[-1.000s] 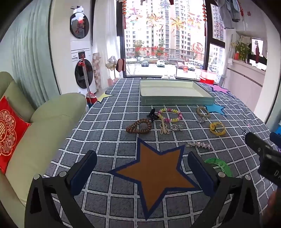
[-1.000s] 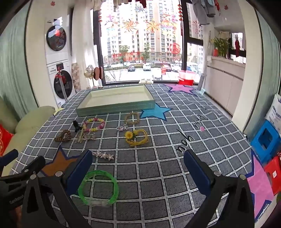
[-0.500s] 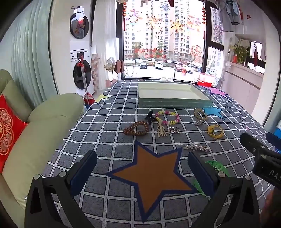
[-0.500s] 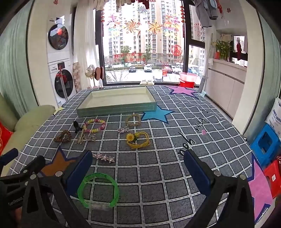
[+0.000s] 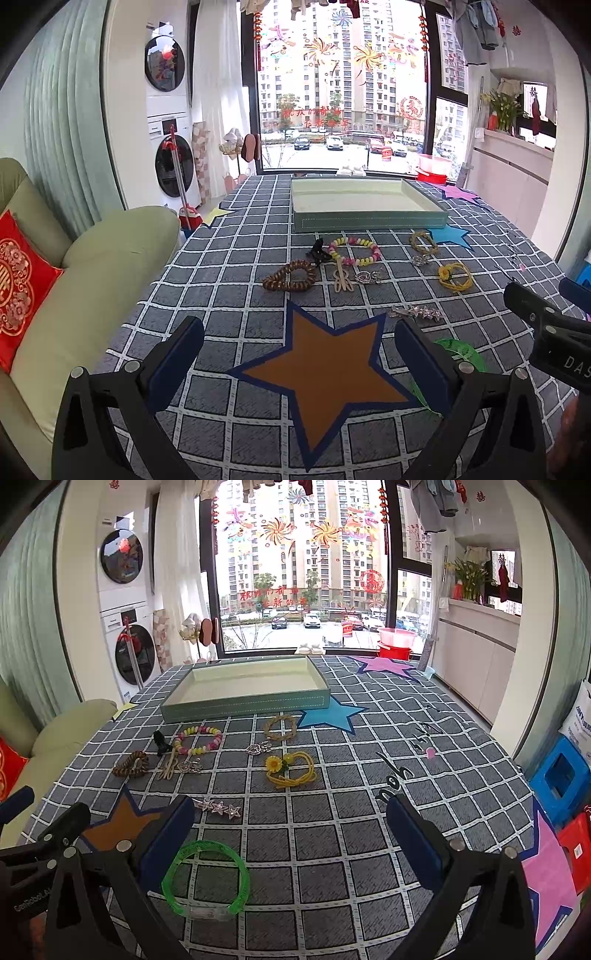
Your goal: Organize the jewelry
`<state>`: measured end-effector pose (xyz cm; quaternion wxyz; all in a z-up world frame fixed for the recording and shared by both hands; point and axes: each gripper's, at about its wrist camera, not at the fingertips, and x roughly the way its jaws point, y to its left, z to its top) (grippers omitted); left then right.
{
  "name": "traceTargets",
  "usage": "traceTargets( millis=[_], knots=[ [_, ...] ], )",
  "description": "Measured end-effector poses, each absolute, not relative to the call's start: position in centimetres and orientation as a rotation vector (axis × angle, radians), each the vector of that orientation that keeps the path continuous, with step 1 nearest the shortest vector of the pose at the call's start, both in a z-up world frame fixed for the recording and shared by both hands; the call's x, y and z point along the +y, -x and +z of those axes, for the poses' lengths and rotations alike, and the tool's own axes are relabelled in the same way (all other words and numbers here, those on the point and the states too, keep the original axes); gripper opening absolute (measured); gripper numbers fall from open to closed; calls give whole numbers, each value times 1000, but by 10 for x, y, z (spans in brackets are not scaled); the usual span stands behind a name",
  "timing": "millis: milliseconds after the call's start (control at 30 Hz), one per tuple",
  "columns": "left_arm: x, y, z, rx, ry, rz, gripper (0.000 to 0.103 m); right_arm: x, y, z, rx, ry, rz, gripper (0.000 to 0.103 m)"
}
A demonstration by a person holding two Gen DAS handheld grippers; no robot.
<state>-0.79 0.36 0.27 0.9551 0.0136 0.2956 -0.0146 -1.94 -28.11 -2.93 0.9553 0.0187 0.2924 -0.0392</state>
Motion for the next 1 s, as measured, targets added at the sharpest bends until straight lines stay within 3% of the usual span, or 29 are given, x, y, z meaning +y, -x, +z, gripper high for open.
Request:
traceTargets(
  millis=[1000],
  knots=[
    [6, 7, 2, 608, -4, -37, 103, -280, 20, -27, 592, -45, -81, 103]
  ],
)
